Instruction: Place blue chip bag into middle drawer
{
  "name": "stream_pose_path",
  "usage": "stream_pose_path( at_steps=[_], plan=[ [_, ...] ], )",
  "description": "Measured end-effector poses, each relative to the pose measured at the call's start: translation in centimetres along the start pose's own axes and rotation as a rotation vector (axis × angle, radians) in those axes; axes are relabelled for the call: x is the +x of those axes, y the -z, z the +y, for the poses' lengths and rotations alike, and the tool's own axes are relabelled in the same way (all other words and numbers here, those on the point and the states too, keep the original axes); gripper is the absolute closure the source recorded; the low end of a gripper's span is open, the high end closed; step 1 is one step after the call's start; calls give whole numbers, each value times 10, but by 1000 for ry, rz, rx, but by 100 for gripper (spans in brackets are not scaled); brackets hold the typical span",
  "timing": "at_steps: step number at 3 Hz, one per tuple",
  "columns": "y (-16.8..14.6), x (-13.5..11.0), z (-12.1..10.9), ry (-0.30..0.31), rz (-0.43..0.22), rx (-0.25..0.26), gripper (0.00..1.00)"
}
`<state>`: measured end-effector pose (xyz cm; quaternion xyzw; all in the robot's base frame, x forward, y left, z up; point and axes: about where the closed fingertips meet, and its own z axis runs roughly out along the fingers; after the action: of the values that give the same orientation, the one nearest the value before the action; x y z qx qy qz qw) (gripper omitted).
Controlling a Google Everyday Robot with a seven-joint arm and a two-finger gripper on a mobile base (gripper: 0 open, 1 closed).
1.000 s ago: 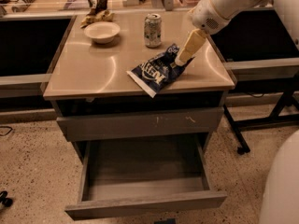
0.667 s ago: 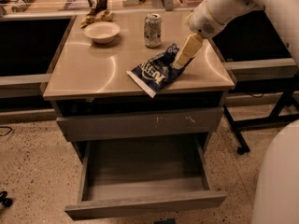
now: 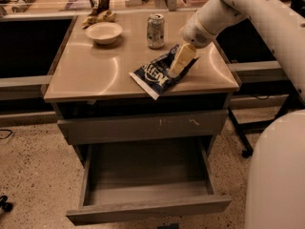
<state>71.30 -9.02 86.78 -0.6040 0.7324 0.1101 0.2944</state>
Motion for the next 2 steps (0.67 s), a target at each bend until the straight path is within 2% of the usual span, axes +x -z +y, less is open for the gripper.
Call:
stream_pose_path(
  at_steps=[1, 2],
  plan=[
    [0, 0, 0, 0, 0, 0, 17],
    [0, 0, 0, 0, 0, 0, 42]
  ],
)
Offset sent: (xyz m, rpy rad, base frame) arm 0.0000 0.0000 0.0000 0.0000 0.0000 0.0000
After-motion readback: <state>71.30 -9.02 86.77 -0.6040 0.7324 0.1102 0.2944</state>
